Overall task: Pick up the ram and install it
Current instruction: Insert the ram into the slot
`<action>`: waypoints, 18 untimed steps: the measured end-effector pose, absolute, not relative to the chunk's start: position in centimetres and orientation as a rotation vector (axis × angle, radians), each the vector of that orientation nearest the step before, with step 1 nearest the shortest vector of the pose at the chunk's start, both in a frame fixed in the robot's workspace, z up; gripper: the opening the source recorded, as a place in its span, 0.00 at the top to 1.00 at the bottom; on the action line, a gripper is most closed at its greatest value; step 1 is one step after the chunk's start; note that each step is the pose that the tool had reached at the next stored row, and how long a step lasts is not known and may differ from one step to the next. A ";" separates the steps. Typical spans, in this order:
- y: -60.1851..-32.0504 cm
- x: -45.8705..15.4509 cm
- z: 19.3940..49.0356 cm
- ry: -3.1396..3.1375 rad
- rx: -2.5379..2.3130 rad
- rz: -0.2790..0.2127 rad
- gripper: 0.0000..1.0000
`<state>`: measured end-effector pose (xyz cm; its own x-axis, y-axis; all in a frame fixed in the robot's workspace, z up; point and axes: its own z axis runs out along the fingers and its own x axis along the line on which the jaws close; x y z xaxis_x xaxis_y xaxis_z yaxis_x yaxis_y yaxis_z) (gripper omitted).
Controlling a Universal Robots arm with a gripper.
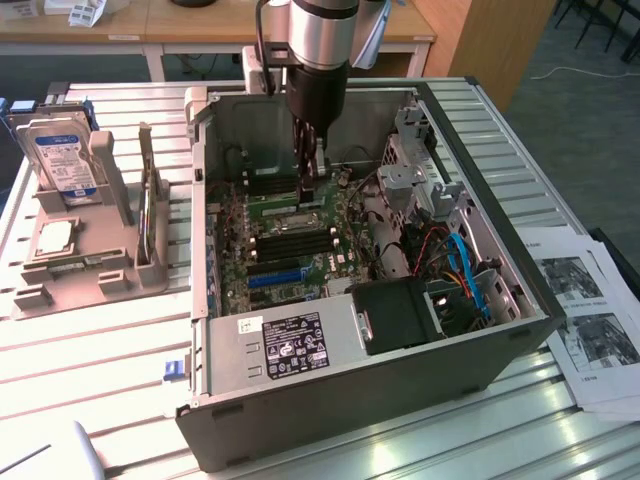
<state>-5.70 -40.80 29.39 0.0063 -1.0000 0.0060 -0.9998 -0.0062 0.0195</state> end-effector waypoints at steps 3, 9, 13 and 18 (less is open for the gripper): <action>-40.8 -5.7 29.0 -2.206 2.211 -0.015 0.89; -40.8 -5.5 28.9 -2.206 2.211 -0.015 0.89; -40.8 -4.9 28.9 -2.207 2.211 -0.015 0.89; -40.9 -4.8 28.8 -2.207 2.211 -0.015 0.89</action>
<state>-4.80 -40.85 28.84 0.0018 -1.0000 0.0060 -0.9998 -0.0017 0.0194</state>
